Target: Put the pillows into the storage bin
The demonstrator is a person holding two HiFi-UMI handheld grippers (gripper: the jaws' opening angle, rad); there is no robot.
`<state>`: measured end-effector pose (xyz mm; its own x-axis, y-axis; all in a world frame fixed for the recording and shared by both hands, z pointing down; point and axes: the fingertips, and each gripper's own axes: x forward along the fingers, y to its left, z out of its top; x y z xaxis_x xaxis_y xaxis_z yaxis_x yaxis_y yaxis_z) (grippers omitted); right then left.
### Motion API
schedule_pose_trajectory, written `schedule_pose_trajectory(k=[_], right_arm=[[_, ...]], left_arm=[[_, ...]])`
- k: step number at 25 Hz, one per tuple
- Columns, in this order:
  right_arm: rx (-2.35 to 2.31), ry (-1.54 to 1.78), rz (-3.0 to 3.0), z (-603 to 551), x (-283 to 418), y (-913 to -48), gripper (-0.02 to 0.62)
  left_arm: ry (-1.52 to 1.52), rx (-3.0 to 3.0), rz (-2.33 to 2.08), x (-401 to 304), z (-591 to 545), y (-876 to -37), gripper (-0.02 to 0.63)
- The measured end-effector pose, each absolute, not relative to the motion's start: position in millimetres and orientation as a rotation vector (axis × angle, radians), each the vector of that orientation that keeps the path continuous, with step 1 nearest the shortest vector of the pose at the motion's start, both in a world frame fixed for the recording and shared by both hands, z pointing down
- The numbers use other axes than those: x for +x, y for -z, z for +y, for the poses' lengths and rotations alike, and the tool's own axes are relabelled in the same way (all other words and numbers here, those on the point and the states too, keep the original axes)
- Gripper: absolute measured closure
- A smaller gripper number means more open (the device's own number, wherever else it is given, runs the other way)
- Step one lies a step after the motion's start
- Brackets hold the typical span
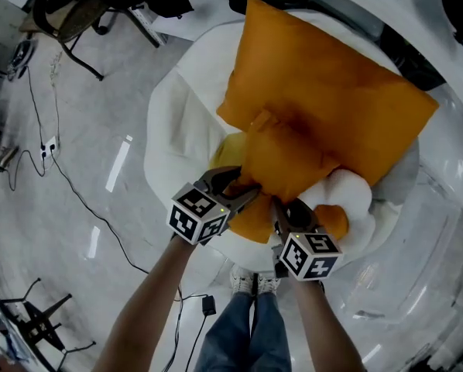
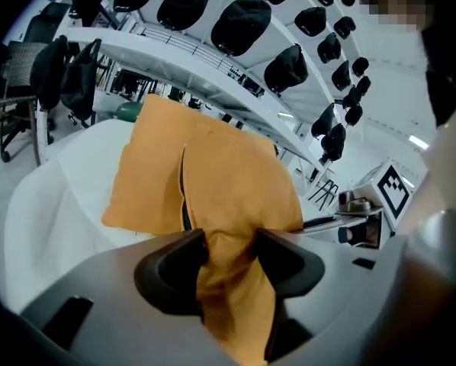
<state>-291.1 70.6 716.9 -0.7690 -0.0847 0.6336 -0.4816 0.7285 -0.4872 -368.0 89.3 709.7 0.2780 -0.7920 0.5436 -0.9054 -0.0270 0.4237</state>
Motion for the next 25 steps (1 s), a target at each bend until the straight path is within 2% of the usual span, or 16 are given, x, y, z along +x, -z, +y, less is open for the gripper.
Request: schedule_pose_trajectory(k=[12,25], right_arm=[[0.548,-0.851,-2.426,56.6,-219.5,-581.6,0.454],[0.912,-0.87,-2.375,-33.5,-4.6,-550.1,0.453]], left_arm=[[-0.27,1.958,-1.505,-298.0,74.8,-569.8,0.373],[-0.333,2.15,-1.298,-86.0,-32.8,-539.2,0.376]])
